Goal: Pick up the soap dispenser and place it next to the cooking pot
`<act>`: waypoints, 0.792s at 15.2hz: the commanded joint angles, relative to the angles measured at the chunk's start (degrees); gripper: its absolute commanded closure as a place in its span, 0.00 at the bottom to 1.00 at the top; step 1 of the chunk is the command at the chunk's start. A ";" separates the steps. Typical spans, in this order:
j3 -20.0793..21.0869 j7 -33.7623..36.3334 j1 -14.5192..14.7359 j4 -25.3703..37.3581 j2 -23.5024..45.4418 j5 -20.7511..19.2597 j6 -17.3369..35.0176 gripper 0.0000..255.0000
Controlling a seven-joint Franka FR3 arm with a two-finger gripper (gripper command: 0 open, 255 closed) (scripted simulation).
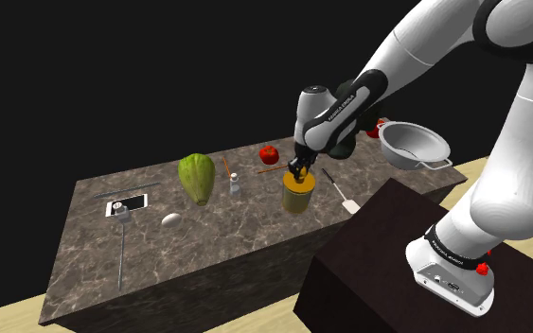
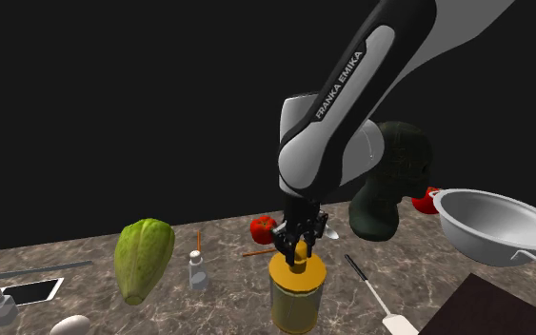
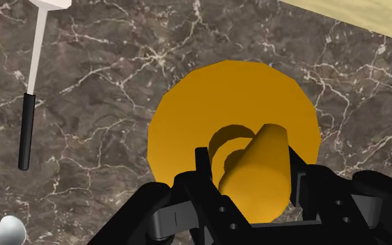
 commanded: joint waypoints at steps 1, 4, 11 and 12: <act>0.18 -0.19 -0.11 -0.02 -1.40 0.31 -1.34 1.00; 0.43 -0.52 -0.28 -0.09 -3.67 0.82 -3.53 1.00; 0.81 -1.23 -0.51 0.21 -8.69 1.91 -8.80 1.00; 0.84 -1.32 -0.53 0.30 -9.37 2.05 -9.57 1.00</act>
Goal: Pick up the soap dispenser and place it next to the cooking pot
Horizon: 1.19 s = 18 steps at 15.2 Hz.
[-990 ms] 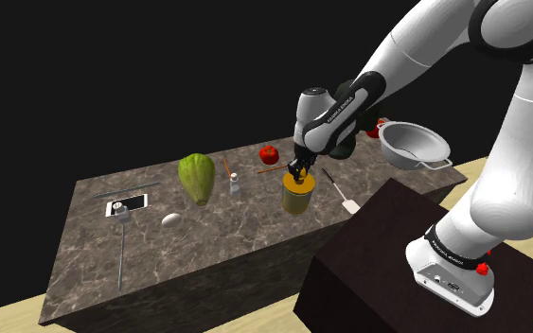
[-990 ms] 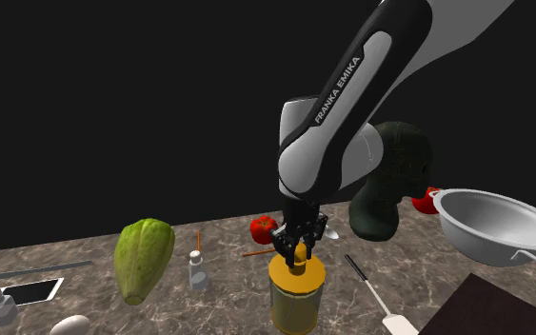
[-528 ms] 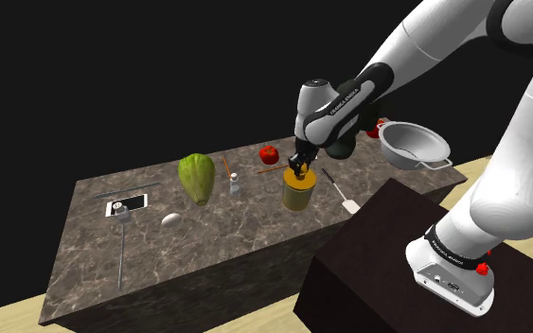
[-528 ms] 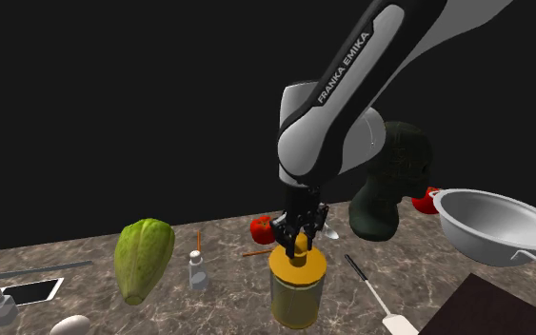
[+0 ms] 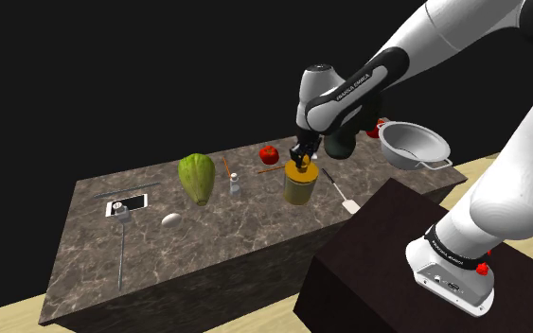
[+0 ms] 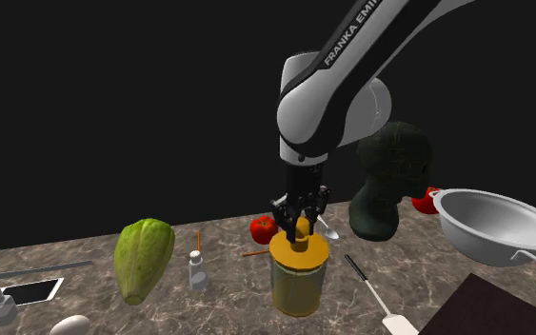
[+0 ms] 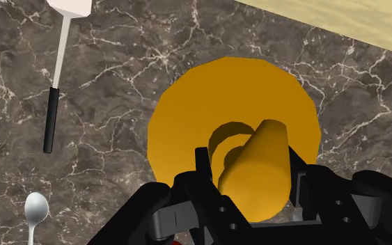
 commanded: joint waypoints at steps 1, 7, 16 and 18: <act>0.02 -0.26 -0.09 0.37 -1.24 0.26 -1.59 1.00; 0.12 -0.71 -0.16 1.31 -5.02 0.95 -6.28 1.00; 0.09 -1.18 -0.19 3.59 -9.89 1.68 -13.40 1.00; 0.06 -1.25 -0.19 4.23 -10.84 1.80 -14.98 1.00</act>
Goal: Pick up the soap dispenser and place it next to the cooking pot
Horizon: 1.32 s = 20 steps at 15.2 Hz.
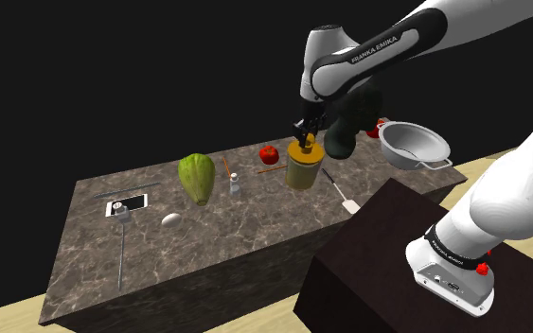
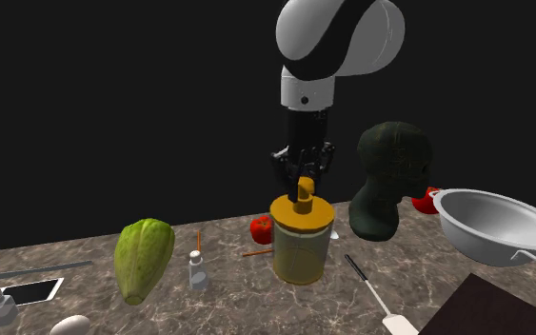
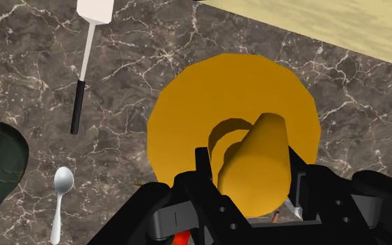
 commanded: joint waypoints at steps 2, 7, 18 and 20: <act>-0.01 -0.06 0.02 1.01 -1.38 0.17 -2.37 1.00; -0.09 -0.19 0.01 2.96 -3.39 0.37 -6.33 1.00; -0.30 -0.33 -0.03 8.32 -6.68 0.62 -14.95 1.00; -0.34 -0.34 -0.04 9.44 -7.11 0.64 -16.50 1.00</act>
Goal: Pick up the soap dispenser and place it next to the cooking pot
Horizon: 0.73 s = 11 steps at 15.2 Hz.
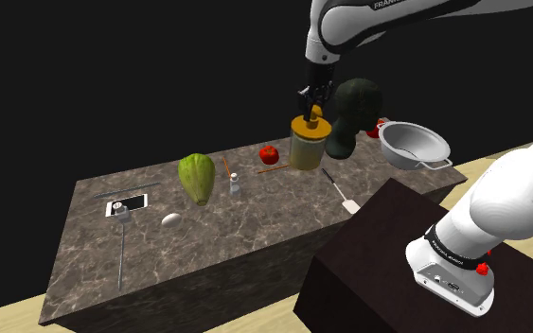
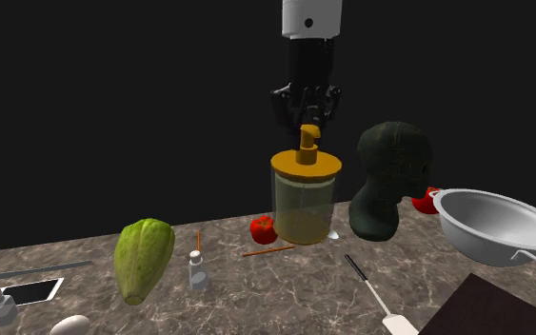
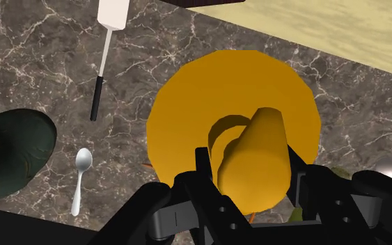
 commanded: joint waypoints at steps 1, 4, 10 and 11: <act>-0.07 -0.05 -0.04 1.18 -0.37 0.00 -1.53 1.00; -1.76 -2.82 -1.25 0.21 -1.57 -0.31 -1.82 1.00; -7.00 -11.09 -4.98 -1.84 -3.57 -1.77 -1.92 1.00; -7.88 -12.47 -5.60 -1.95 -3.70 -2.05 -1.94 1.00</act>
